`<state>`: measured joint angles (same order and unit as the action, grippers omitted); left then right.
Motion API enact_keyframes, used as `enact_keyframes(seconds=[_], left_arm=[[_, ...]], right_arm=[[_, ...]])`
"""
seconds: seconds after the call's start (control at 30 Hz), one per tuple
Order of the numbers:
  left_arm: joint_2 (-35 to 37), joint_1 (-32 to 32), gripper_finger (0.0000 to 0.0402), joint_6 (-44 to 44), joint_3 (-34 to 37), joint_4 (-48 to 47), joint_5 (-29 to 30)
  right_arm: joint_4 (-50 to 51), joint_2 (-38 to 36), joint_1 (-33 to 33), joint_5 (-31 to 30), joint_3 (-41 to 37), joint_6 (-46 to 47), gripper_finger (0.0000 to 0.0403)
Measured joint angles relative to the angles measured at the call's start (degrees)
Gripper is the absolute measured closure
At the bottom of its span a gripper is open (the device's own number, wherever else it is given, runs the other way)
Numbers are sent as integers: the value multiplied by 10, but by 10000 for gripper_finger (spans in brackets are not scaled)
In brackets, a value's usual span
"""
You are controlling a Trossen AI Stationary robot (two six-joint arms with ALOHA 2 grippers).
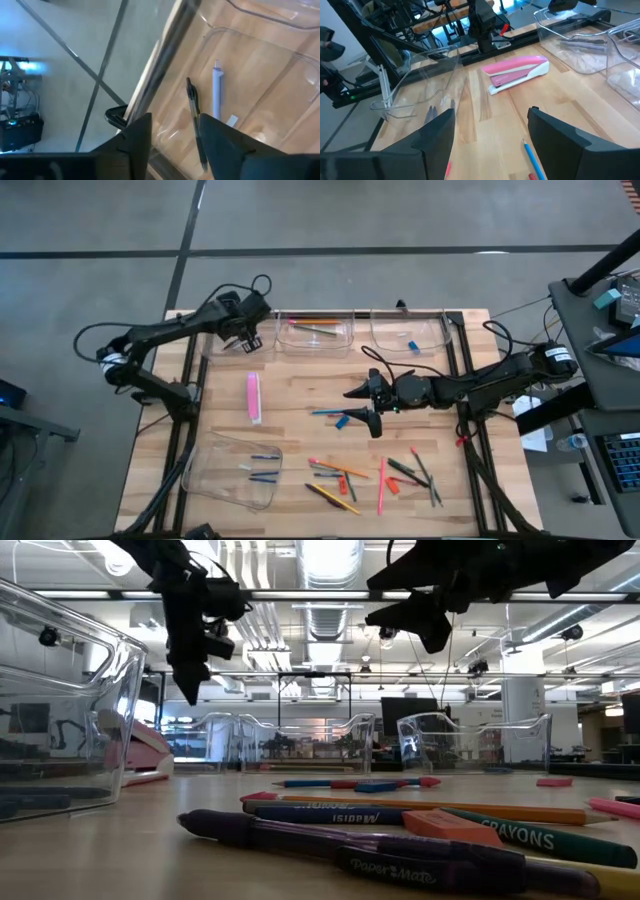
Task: Sort crayons/erasers/pens/pencils in bins
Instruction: Put the light purple pen into the top left transparent bin, then put the gray crayon into the bottom left transparent bin
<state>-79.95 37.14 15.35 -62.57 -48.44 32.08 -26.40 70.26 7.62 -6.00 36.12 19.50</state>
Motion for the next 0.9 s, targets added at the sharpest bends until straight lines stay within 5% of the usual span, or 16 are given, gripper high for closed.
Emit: enact_keyframes(seconds=[0.17,0.3,0.4,0.5,0.63,0.73,0.9], left_arm=[[52,-3,231,-41,-19,2,-16],[146,-11,230,-137,1,94,-152],[236,-45,229,-226,75,283,-350],[302,-126,229,-292,194,569,-455],[354,-238,229,-328,342,842,-462],[363,-313,229,-313,431,995,-426],[345,-378,229,-278,507,1065,-279]], right_arm=[[0,0,0,0,0,0,163],[0,0,0,0,0,0,165],[0,0,0,0,0,0,168],[1,0,0,0,0,1,170],[60,-7,0,0,8,49,170],[258,-17,9,6,53,88,170],[588,-10,56,-52,151,160,170]])
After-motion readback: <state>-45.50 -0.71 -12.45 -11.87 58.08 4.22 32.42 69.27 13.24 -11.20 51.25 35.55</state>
